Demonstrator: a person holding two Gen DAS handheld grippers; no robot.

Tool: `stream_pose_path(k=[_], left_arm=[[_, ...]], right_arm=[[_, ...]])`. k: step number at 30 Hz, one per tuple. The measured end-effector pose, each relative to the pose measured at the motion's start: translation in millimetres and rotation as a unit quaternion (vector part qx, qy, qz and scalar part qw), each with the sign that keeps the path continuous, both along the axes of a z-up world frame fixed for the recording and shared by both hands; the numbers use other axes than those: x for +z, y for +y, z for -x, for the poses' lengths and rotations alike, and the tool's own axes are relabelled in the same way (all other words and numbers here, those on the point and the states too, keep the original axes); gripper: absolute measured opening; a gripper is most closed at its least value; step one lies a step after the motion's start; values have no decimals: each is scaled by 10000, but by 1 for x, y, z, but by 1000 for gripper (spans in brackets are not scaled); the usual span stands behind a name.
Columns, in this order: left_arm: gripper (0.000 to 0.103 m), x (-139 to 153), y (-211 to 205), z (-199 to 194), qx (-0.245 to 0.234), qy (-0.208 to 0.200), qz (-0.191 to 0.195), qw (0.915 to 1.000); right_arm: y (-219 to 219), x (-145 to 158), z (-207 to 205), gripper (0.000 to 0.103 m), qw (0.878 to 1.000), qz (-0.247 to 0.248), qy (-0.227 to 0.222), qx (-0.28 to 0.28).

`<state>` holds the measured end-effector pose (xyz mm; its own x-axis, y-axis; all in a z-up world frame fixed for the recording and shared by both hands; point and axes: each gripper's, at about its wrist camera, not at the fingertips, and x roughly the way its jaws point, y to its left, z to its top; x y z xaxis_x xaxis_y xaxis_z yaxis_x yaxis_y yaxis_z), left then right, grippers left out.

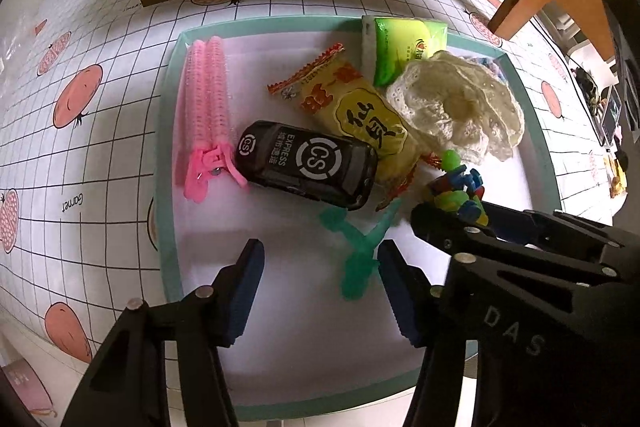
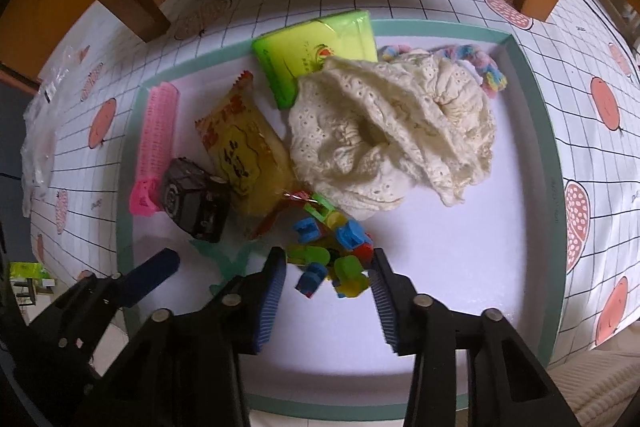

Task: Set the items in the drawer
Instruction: 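Grasp the teal plastic toy with the left tool while the right tool grasps the colourful blocks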

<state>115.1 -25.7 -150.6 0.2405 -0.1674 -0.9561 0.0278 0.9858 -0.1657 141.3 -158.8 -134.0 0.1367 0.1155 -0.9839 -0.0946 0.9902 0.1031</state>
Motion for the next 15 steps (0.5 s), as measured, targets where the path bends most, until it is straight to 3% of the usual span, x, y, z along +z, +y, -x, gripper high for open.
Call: stream_pose_path(k=[3,8,12,15], left_arm=[[60,-1,-4,-2,-41,-41,-76,10000],[44,-1,-12,-3,-107,-81,27,9999],[37,-2,-17,-4,-139,-98,115,9998],[21,-5,-15,-5,-84,-17,435,9990]], right_arm=[[-7,-1,2,41,9999,-45,26,-108],[-23,1,4,41,9996,-79,52,-275],[-29,-3,4,41,9985,-163,106,-507],[-38,-4,5,41,9971,-224,173,-703]])
